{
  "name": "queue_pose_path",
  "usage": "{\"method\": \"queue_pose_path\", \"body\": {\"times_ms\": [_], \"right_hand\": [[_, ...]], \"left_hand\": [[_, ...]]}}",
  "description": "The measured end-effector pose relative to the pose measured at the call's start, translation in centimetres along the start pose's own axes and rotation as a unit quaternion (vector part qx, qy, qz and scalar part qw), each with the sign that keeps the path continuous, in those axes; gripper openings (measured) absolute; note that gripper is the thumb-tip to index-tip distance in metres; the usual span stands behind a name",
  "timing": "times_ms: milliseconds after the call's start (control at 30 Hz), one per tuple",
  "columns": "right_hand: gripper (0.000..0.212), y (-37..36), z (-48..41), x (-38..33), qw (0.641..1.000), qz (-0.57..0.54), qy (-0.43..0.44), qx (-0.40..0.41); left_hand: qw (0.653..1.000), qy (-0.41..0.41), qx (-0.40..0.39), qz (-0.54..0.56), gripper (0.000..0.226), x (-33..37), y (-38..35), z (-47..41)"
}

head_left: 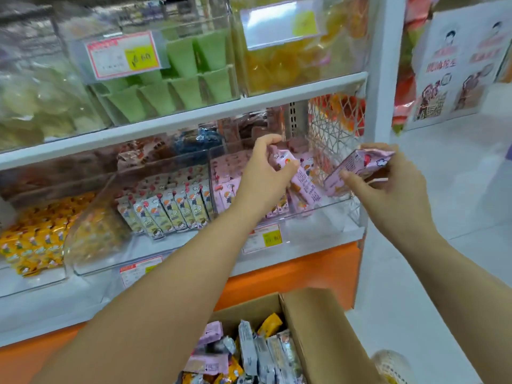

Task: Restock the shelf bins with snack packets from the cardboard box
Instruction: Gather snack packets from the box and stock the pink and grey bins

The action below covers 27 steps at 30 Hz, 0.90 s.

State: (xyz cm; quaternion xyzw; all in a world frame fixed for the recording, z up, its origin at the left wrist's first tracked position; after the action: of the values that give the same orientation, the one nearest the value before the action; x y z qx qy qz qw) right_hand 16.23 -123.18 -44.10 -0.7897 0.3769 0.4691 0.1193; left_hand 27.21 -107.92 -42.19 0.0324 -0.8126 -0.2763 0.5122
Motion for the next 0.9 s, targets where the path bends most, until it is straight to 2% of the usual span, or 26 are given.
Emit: {"method": "queue_pose_path", "body": {"times_ms": [133,233,400,600,833,900], "right_hand": [[0.034,0.1,-0.6,1.4,1.000,-0.012,-0.006,0.006],[0.033,-0.1,-0.8,1.9,1.000,-0.012,0.000,0.009],[0.036,-0.1,-1.4,2.6,1.000,-0.019,0.005,0.009],[0.039,-0.7,-1.5,3.6,1.000,-0.011,-0.010,-0.014],[0.040,-0.9,-1.4,3.6,1.000,-0.006,-0.013,-0.012],[0.039,-1.1,-1.4,3.6,1.000,-0.001,-0.017,-0.010]], "left_hand": [[0.998,0.050,-0.043,0.016,0.021,-2.3,-3.2,-4.2],[0.991,0.098,-0.092,-0.023,0.029,-4.2,-5.4,-7.2],[0.968,0.021,-0.125,-0.219,0.041,-5.3,-7.7,-10.5],[0.885,-0.078,-0.128,-0.440,0.050,-5.1,-9.3,-12.1],[0.835,-0.124,-0.068,-0.532,0.059,-5.6,-9.5,-12.0],[0.835,-0.134,-0.061,-0.531,0.062,-5.5,-9.2,-11.9]]}}
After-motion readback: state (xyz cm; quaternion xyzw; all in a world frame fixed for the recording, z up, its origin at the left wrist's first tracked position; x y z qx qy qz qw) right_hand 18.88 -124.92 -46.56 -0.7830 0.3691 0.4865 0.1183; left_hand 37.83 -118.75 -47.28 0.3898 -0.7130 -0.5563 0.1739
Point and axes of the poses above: each hand's wrist, its own z-axis away from the middle knuckle, its own y-axis out of the back of the hand, x = y × z, the point moved 3 cm from there along -z, towards the middle knuckle, and after that the axes turned 5 degrees about -z, right-handed, at the moved point
